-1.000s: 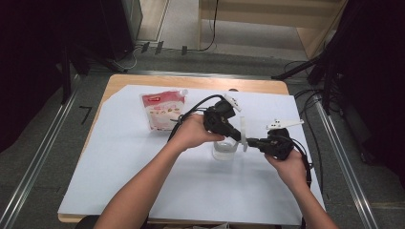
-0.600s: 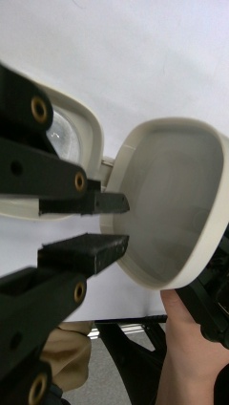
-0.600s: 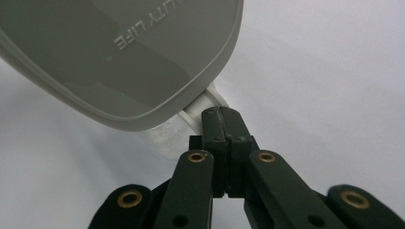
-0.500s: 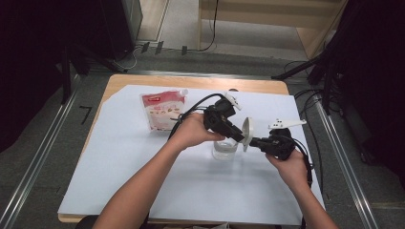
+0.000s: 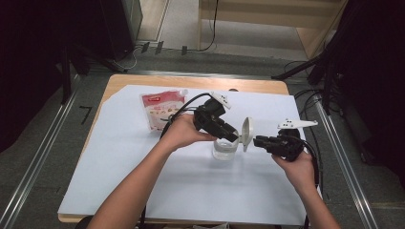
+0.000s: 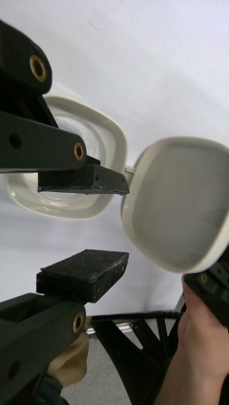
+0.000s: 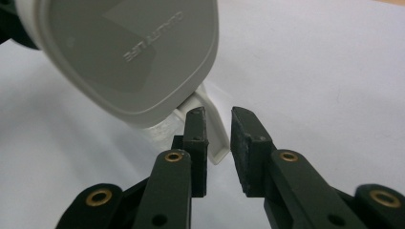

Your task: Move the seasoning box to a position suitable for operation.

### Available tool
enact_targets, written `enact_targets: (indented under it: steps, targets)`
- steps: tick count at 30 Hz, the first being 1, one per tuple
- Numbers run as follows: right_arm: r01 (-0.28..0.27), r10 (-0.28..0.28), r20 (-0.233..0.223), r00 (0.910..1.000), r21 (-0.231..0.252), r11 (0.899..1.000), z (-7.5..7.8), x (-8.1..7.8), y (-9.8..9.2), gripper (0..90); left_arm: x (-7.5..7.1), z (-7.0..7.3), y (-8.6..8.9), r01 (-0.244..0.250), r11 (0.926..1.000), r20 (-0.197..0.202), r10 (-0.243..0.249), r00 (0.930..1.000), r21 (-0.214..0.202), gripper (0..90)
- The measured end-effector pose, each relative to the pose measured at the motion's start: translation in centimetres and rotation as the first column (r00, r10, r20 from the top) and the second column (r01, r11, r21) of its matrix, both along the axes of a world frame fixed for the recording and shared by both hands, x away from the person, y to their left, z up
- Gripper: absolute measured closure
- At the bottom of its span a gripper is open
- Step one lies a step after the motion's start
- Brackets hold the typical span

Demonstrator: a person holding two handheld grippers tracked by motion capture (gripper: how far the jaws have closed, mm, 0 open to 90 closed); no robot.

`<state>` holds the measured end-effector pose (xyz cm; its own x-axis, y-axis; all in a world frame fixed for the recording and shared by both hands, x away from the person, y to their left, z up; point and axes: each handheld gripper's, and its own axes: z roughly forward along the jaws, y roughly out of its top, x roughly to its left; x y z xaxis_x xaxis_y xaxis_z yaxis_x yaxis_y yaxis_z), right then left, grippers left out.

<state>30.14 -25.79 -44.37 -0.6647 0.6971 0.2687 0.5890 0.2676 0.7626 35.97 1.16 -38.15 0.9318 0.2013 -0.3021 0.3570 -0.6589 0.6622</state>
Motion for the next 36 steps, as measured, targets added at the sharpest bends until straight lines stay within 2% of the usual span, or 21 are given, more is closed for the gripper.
enact_targets:
  steps: [1,2,6,8,11,12,16,19,21,23,24,25,30,33,36]
  targets:
    - [-0.004,0.004,0.004,1.0,-0.006,1.0,0.1,-0.2,0.1,76.8,0.0,0.0,0.2,-0.009,0.9997,0.008,0.009,0.9999,0.024,59.0]
    - [-0.006,0.006,0.003,1.0,-0.01,1.0,0.1,-0.3,0.2,76.6,0.1,0.0,0.3,-0.014,0.9994,0.001,0.014,0.9999,0.03,57.4]
    - [-0.016,0.016,0.01,0.9998,-0.02,1.0,0.2,-0.7,0.4,75.8,0.2,0.3,0.9,-0.018,0.9998,-0.017,0.018,0.9997,0.001,57.3]
    - [-0.016,0.017,0.028,0.9995,-0.018,1.0,0.1,-1.0,0.3,71.3,0.1,0.2,1.4,-0.027,0.9996,0.004,0.027,0.9996,0.001,51.3]
    - [-0.019,0.02,0.031,0.9993,-0.03,0.999,-0.1,-1.3,0.0,67.4,0.0,-0.1,1.8,-0.026,0.9997,-0.016,0.026,0.9995,0.001,44.8]
    - [-0.018,0.019,0.033,0.9993,-0.033,0.999,-0.2,-1.3,0.0,65.5,0.0,-0.3,2.1,-0.027,0.9996,-0.011,0.027,0.9996,0.007,43.6]
    - [-0.024,0.024,0.029,0.9993,-0.025,0.999,-0.4,-1.5,-0.2,61.3,-0.1,-0.7,2.7,-0.043,0.9991,-0.017,0.043,0.9989,-0.002,42.6]
    - [-0.03,0.031,0.04,0.9987,-0.028,0.999,-0.6,-1.7,-0.3,58.1,-0.4,-1.1,3.5,-0.053,0.9984,-0.006,0.053,0.9986,0.02,41.7]
    - [-0.033,0.033,0.031,0.9989,-0.025,0.999,-0.6,-1.7,-0.2,57.0,-0.6,-1.1,3.9,-0.061,0.998,-0.002,0.061,0.9981,0.018,42.5]
    - [-0.033,0.034,0.036,0.9988,-0.028,0.999,-0.7,-1.8,-0.2,54.8,-0.7,-1.0,4.1,-0.063,0.9979,-0.01,0.063,0.998,0.016,43.2]
    - [-0.033,0.035,0.04,0.9986,-0.035,0.999,-0.7,-1.9,-0.3,52.8,-0.8,-0.9,4.4,-0.069,0.9975,-0.033,0.07,0.9971,0.017,43.3]
    - [-0.033,0.035,0.046,0.9983,-0.039,0.999,-0.7,-1.9,-0.3,52.1,-0.9,-0.7,4.5,-0.069,0.997,-0.023,0.07,0.9973,0.034,43.3]
    - [-0.028,0.03,0.048,0.9984,-0.035,0.999,-0.6,-2.0,-0.4,51.1,-1.5,-0.3,5.5,-0.086,0.996,-0.006,0.087,0.9962,0.021,43.0]
    - [-0.031,0.033,0.053,0.9981,-0.037,0.999,-0.6,-2.0,-0.5,50.9,-1.9,-0.4,6.7,-0.107,0.994,0.0,0.107,0.9942,0.018,42.6]
    - [-0.036,0.038,0.052,0.9979,-0.041,0.999,-0.6,-1.9,-0.6,50.7,-2.1,-0.4,7.5,-0.117,0.9926,0.018,0.117,0.993,0.032,42.2]
